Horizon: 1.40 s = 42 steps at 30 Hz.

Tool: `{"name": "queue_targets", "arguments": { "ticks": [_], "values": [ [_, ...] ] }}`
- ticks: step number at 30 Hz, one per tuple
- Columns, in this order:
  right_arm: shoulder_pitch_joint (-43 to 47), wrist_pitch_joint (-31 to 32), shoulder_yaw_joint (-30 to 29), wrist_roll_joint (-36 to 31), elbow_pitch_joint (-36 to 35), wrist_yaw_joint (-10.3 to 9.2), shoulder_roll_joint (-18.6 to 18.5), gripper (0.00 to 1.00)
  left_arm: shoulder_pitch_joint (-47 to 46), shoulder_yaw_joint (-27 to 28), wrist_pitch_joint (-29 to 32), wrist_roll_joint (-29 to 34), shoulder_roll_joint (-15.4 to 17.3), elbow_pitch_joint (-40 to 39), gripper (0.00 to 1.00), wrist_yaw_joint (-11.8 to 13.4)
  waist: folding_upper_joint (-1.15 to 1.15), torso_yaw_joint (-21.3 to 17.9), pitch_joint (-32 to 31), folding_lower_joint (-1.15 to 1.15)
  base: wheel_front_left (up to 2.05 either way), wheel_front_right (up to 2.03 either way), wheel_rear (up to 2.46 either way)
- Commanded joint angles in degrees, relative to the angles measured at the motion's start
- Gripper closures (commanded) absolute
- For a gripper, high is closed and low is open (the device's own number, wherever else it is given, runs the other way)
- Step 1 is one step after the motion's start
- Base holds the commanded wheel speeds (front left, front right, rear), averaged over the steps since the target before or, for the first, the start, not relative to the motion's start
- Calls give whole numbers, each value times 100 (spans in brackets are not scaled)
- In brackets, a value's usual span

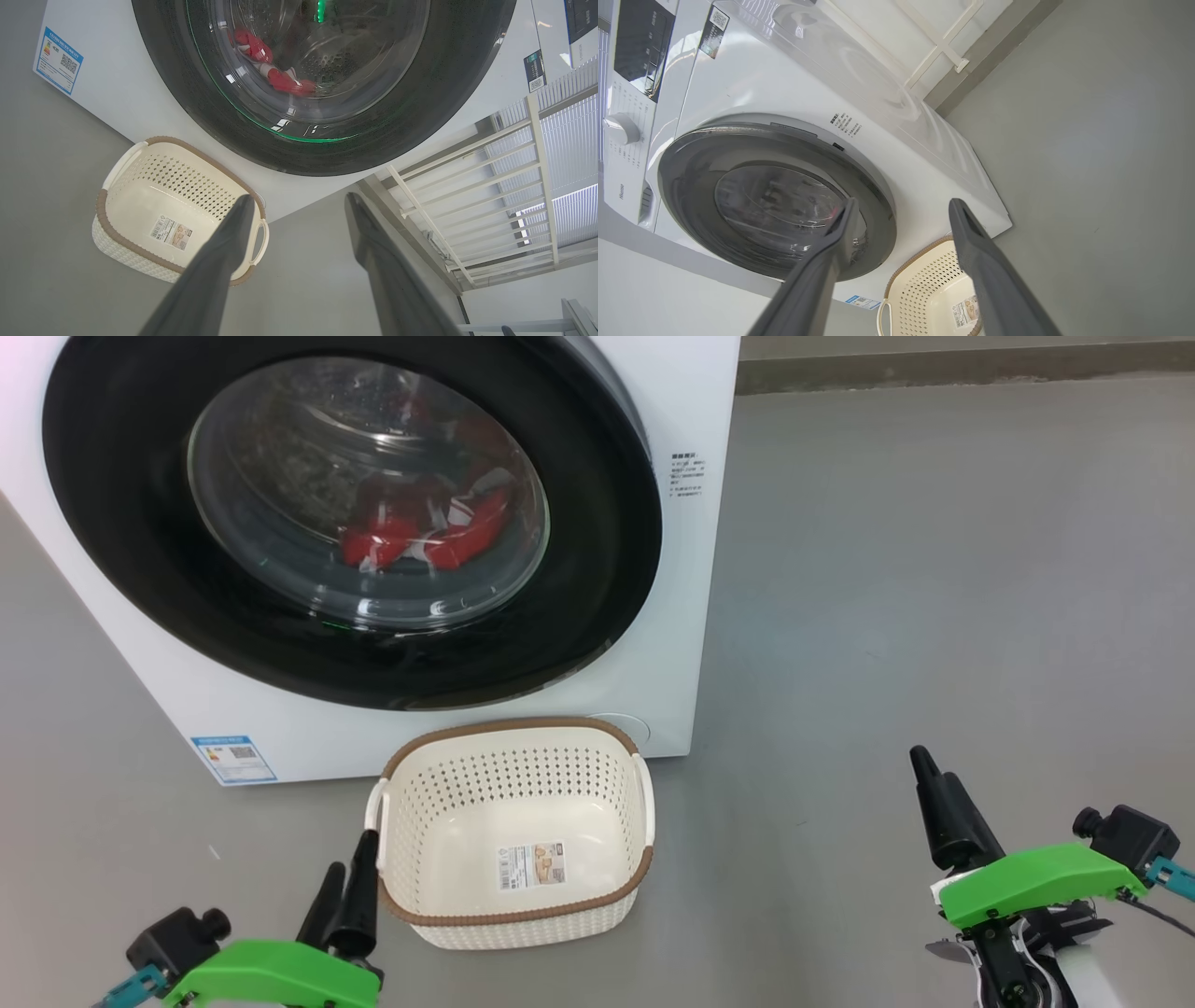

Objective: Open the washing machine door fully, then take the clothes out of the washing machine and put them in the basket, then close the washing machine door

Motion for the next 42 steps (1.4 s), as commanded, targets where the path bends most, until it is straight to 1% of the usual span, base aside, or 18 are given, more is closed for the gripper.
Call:
{"name": "queue_targets", "arguments": {
  "ticks": [1, 8, 9, 21, 41, 42],
  "values": [
    [-341, -100, 85, -295, -112, 2, -61, 0, -333, 39, -90, 304, 103, -95, 0, 68, 0, -4, -6, 0, 0, 0, 0],
    [-438, -217, 162, -793, -80, 2, -67, 0, -428, -8, -208, 961, 133, -97, 0, 215, 0, -18, -21, 0, 0, 0, 0],
    [-438, -217, 162, -793, -80, 2, -67, 0, -428, -8, -208, 961, 133, -97, 0, 215, 0, -18, -21, 0, 0, 0, 0],
    [-623, -417, 259, -1608, 22, 2, -78, 0, -591, -92, -410, 1853, 146, 43, 0, 283, 0, -32, -45, 0, 0, 0, 0],
    [-865, -751, 338, -3164, 107, 3, -96, 0, -832, -236, -746, 3238, 140, 322, 0, 427, 0, -24, -112, 0, 0, 0, 0],
    [-890, -784, 353, -3305, 117, 3, -98, 0, -849, -249, -779, 3373, 138, 333, 0, 443, 0, -29, -108, 0, 0, 0, 0]
  ]
}}
